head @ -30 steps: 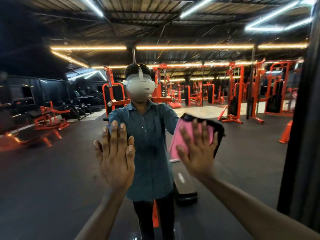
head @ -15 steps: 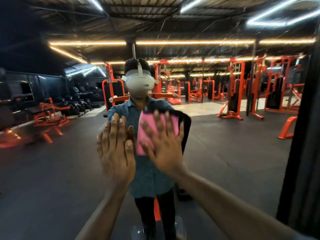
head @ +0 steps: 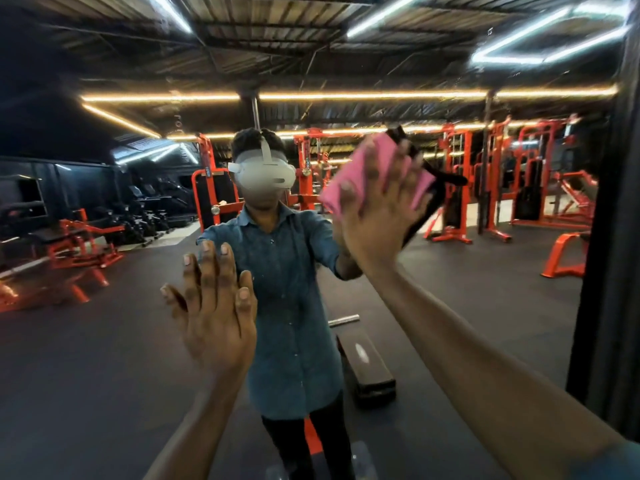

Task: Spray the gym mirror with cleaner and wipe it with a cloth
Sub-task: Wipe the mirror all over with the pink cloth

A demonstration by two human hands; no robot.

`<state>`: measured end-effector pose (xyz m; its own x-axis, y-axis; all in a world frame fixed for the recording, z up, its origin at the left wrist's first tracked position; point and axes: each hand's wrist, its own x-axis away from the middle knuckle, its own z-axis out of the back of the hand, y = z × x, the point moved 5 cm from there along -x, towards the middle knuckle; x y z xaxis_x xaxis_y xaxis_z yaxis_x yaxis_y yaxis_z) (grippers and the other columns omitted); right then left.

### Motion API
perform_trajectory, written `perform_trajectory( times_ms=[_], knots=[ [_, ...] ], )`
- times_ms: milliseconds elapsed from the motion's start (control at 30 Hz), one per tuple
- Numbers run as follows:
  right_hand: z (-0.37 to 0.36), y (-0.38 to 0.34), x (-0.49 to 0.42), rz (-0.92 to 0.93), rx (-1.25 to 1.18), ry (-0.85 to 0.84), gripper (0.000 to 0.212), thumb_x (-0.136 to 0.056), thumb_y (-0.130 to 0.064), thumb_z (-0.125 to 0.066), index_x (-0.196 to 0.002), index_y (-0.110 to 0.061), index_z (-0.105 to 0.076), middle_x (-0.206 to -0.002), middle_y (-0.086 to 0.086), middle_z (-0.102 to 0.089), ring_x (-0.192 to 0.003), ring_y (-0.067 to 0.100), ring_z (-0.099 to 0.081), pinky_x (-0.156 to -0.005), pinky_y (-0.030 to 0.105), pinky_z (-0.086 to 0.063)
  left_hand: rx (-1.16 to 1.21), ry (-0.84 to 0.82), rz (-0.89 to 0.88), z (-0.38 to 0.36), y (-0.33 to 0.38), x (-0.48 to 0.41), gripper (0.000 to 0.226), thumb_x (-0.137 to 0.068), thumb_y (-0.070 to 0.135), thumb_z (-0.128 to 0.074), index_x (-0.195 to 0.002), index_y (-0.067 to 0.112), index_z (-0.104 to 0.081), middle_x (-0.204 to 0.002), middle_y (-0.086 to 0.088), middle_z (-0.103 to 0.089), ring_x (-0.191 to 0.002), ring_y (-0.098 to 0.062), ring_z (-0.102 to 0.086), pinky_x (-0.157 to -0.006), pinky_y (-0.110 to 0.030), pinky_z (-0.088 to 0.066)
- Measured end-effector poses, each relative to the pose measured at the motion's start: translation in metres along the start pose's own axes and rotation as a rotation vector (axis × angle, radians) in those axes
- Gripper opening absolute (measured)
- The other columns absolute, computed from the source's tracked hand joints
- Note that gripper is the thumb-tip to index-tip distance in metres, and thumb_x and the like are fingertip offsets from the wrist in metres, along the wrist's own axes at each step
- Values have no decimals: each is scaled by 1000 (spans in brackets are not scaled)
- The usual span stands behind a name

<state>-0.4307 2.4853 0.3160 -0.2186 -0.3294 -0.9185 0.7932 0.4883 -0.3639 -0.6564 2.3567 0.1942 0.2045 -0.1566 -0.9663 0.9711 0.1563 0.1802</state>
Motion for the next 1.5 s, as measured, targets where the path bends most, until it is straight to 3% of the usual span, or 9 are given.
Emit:
perform_trajectory(
  times_ms=[133, 300, 433, 633, 767, 967, 1167, 1333, 1500],
  knots=[
    [-9, -76, 36, 245, -20, -72, 71, -102, -63, -36, -164, -30, -25, -174, 12, -7, -160, 37, 0, -121, 70, -2, 26, -17, 1, 0, -5, 1, 58, -108, 33, -27, -164, 20, -28, -172, -3, -23, -160, -27, -15, -128, -60, -7],
    [-26, -61, 161, 407, -148, -255, 70, -103, -52, -53, -163, -37, -22, -175, 4, 2, -161, 33, 4, -119, 73, -5, 38, -66, -32, -1, -12, 1, 58, -109, 37, -23, -164, 18, -28, -172, -5, -22, -160, -28, -15, -128, -59, -7],
    [-27, -12, 187, 304, -85, -251, 65, -102, -63, -41, -162, -42, -23, -175, 1, -4, -161, 32, -2, -120, 71, -10, 8, -85, -38, 2, -11, 1, 58, -111, 41, -17, -165, 20, -25, -174, -1, -15, -161, -24, -10, -128, -59, -8],
    [-9, -19, 55, -68, -93, -42, 76, -101, -71, -21, -164, -30, -26, -174, 13, -8, -160, 37, -2, -122, 70, -6, 23, -146, -52, 5, -9, 1, 59, -110, 38, -17, -166, 22, -19, -175, 1, -9, -162, -23, -4, -128, -58, -3],
    [-12, -90, 25, 201, -43, -56, 73, -101, -63, -45, -163, -29, -27, -173, 14, -11, -159, 39, -5, -122, 70, -1, 52, -107, -37, 6, -8, 1, 59, -108, 32, -22, -165, 20, -26, -174, 1, -17, -161, -23, -10, -129, -57, -5],
    [-27, -80, 136, 591, -144, -308, 66, -106, -56, -42, -163, -41, -12, -174, 0, 10, -161, 29, 7, -121, 69, -9, 127, -139, -26, 6, -15, 2, 62, -110, 38, -11, -164, 12, -28, -172, -1, -21, -161, -22, -14, -128, -58, -9],
    [-20, 0, 121, 348, -68, -214, 66, -103, -61, -42, -163, -40, -25, -175, 3, -6, -161, 32, -2, -120, 70, -10, 74, -119, -47, 11, -13, 2, 59, -108, 30, -20, -165, 15, -21, -174, 13, -5, -161, -18, -10, -130, -51, -5],
    [-6, -52, 22, 47, -42, -33, 69, -105, -67, -28, -165, -34, -19, -174, 11, -10, -159, 39, -7, -122, 69, -6, 113, -158, -46, 19, -10, 1, 58, -108, 32, -21, -164, 14, -27, -173, 3, -18, -161, -20, -11, -130, -50, -4],
    [-22, -120, 104, 511, -129, -220, 64, -107, -58, -33, -165, -37, -15, -175, 6, 0, -160, 34, 2, -121, 70, 0, 62, -97, 31, 42, -49, 2, 59, -107, 33, -26, -162, 13, -32, -171, -1, -25, -160, -23, -18, -129, -54, -10]
  ],
)
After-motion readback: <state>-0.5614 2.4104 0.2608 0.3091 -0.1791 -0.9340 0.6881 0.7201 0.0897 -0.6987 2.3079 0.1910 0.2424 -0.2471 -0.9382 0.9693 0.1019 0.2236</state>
